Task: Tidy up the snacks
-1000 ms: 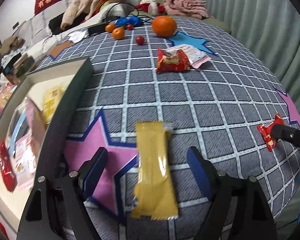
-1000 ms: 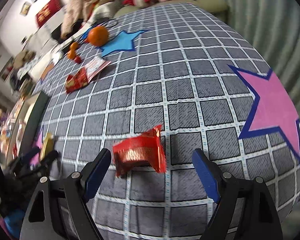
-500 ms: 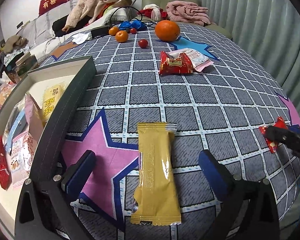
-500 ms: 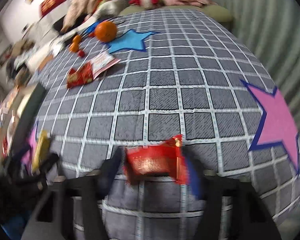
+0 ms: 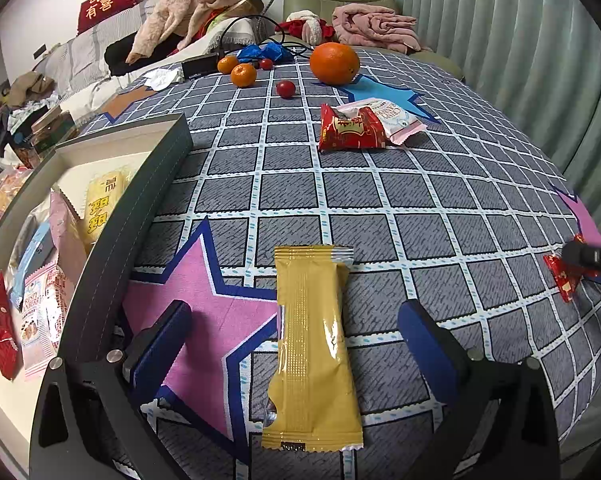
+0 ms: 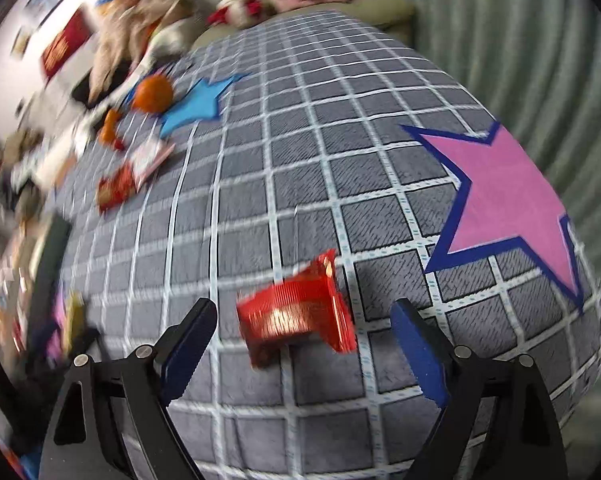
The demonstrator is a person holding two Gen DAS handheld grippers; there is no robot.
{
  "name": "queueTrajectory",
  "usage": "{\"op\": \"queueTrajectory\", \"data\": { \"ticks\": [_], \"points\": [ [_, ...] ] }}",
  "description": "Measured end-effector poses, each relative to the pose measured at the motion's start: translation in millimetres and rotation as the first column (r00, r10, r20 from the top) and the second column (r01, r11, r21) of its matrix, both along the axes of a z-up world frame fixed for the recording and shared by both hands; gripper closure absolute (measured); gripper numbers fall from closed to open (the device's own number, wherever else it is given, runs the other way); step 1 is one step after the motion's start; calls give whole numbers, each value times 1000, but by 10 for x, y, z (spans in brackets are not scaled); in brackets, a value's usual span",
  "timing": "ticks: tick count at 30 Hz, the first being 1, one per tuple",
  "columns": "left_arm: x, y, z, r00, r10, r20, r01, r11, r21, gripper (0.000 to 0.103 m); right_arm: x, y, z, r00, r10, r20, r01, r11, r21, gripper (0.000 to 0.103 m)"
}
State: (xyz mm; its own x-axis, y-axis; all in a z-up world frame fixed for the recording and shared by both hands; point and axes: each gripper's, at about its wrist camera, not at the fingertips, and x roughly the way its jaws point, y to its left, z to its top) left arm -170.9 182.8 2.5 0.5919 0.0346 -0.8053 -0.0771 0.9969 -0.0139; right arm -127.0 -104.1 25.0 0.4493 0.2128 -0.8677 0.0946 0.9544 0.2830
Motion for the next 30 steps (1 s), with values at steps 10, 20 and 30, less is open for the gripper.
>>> {"op": "queueTrajectory", "data": {
  "ticks": [10,20,30],
  "points": [
    [-2,-2,3,1000,-1,1,1,1000,-1,1,-60,462,137,899,432,66,-410,886,-218,61],
    [-3,-1,4,1000,-2,1,2,1000,-1,1,-63,282,252,956,280,85,-252,936,-247,10],
    [-3,-7,3,1000,-2,2,2,1000,-1,1,-310,-302,179,1000,-12,24,16,979,-202,10]
  ]
}}
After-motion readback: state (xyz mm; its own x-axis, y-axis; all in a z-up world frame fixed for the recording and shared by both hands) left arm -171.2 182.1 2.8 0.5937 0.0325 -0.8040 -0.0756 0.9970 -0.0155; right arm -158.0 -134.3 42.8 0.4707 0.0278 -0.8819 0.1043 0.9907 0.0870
